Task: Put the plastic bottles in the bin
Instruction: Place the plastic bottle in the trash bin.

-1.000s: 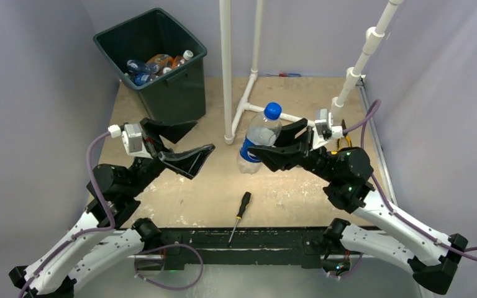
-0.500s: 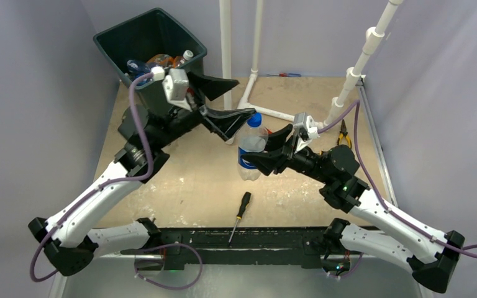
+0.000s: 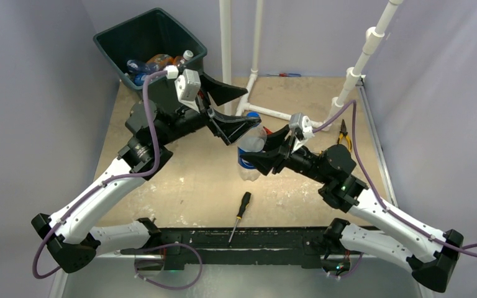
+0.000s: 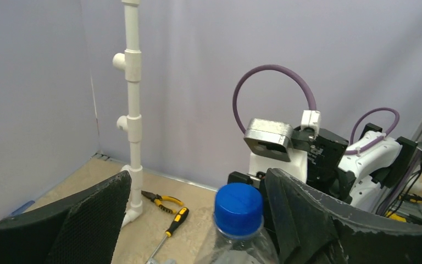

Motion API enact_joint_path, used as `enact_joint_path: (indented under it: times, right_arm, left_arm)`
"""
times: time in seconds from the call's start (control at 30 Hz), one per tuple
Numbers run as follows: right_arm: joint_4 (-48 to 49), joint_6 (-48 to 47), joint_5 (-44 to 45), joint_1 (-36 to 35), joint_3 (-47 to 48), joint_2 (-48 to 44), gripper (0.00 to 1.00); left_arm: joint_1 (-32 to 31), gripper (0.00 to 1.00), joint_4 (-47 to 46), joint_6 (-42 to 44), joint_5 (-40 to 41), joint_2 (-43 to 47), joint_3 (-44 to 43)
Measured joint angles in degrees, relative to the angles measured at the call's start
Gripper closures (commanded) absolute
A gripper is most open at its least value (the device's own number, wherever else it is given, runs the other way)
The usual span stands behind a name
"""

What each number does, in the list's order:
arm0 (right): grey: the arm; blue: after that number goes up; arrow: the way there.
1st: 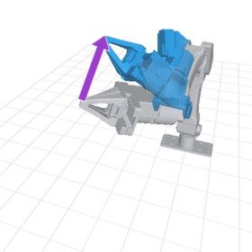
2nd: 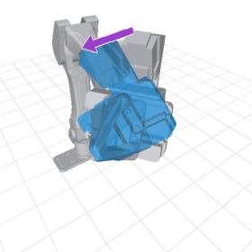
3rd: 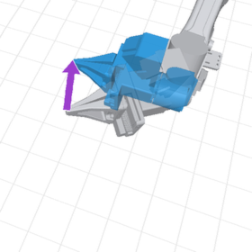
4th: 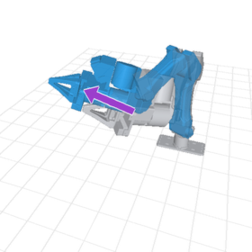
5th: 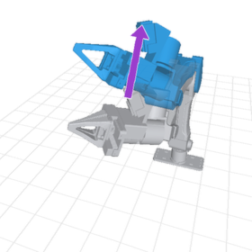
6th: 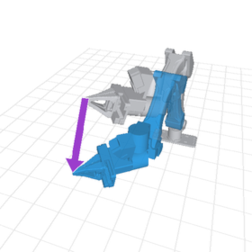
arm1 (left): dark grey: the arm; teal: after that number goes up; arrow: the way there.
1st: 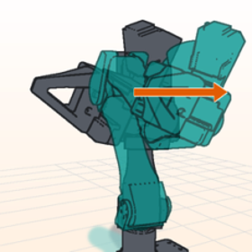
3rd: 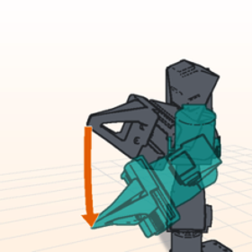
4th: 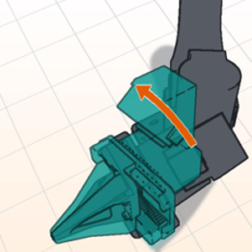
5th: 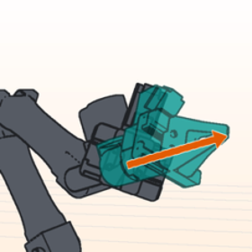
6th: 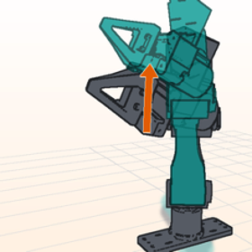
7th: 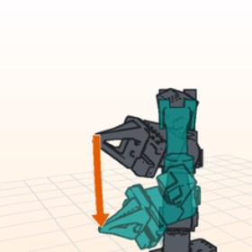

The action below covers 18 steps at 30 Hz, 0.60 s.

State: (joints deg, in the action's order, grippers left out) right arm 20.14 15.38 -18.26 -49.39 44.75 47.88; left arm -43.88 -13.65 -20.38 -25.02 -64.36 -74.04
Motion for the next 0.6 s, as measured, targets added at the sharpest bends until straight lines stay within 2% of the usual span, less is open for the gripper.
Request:
enact_joint_path:
  times: [0.07,0.13,0.2,0.3,0.37,0.5,0.6]
  right_arm:
    - [0.11,0.07,0.92,-0.02,0.00,0.28,0.81]
    - [0.33,0.17,1.29,-0.02,0.00,0.79,0.81]
    - [0.44,0.24,1.29,-0.02,0.02,1.31,0.81]
    - [0.44,0.42,1.25,-0.02,0.04,2.38,0.81]
    - [0.44,0.44,1.25,-0.04,0.04,2.82,0.81]
    - [0.46,0.46,1.14,-0.04,0.13,3.37,0.82]
    - [0.50,0.50,1.14,-0.04,0.15,3.43,0.82]
  left_arm:
    - [-0.02,0.09,1.20,0.04,-0.81,0.31,0.00]
    - [-0.04,0.13,2.51,0.15,-1.53,0.63,0.00]
    - [-0.04,0.24,3.30,0.44,-2.12,0.81,0.00]
    - [-0.04,0.46,4.52,0.48,-2.84,0.85,0.00]
    - [-0.04,0.53,5.22,0.70,-3.28,0.85,0.00]
    - [-0.04,0.48,5.90,1.09,-4.13,0.81,0.00]
    - [-0.04,0.48,6.51,1.20,-5.03,0.59,0.00]
